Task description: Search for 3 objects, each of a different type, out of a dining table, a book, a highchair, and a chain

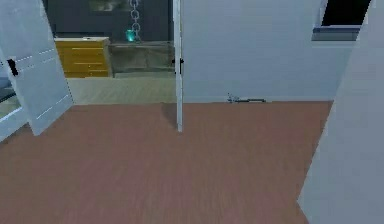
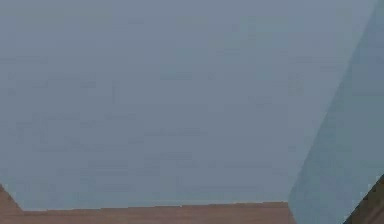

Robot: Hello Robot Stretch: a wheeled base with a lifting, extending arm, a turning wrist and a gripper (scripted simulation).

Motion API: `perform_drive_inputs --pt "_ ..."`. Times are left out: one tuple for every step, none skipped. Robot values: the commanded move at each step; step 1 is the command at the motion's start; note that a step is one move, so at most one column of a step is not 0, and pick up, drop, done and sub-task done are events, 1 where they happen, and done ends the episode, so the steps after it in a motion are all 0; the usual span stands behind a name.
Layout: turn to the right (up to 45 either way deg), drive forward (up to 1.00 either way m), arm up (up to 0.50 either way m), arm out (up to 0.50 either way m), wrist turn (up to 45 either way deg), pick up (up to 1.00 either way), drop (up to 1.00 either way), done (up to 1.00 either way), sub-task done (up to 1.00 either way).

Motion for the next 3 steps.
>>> perform_drive_inputs --pt "0.0 0.20 0.00 0.00 0.0 0.00 0.00 0.00 0.00" --pt "-15.0 0.00 0.00 0.00 0.0 0.00 0.00 0.00 0.00" --pt "0.0 1.00 0.00 0.00 0.0 0.00 0.00 0.00 0.00"
